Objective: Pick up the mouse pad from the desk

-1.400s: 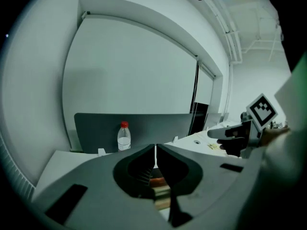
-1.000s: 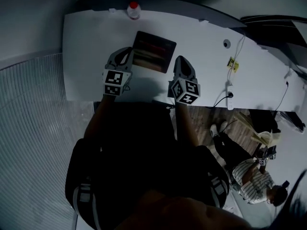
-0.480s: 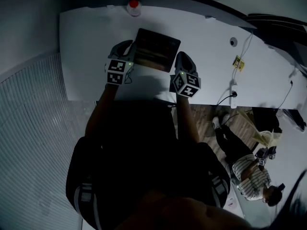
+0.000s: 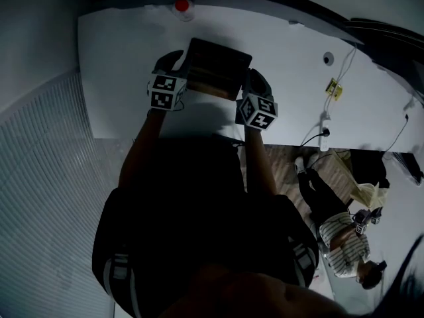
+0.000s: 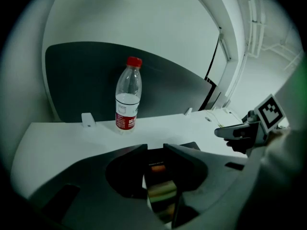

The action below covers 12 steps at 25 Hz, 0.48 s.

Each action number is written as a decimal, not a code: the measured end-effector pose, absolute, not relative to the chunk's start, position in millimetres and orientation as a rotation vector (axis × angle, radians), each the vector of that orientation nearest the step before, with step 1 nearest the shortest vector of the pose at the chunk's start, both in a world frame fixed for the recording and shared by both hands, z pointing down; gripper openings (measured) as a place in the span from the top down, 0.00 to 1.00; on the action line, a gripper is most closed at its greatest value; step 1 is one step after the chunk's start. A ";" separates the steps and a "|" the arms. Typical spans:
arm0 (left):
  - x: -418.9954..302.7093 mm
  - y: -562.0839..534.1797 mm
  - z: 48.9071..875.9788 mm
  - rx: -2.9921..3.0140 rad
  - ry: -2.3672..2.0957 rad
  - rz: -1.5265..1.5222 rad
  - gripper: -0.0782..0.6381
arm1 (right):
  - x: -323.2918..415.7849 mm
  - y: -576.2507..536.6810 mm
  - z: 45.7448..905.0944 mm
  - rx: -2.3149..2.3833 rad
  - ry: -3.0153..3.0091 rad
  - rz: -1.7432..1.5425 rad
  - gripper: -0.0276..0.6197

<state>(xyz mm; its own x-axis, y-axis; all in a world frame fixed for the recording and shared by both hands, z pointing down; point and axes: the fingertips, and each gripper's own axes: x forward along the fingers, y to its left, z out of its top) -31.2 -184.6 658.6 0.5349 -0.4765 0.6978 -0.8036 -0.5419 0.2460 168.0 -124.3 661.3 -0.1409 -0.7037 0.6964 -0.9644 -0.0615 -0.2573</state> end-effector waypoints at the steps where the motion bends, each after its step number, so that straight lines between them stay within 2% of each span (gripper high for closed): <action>1: -29.3 -186.3 665.8 2.212 -1.030 0.779 0.76 | 170.0 -125.4 667.7 1.776 -1.859 1.038 0.91; 12: -19.9 -200.7 719.4 2.162 -0.979 0.882 0.69 | 180.9 -137.0 724.0 1.718 -1.788 1.129 0.82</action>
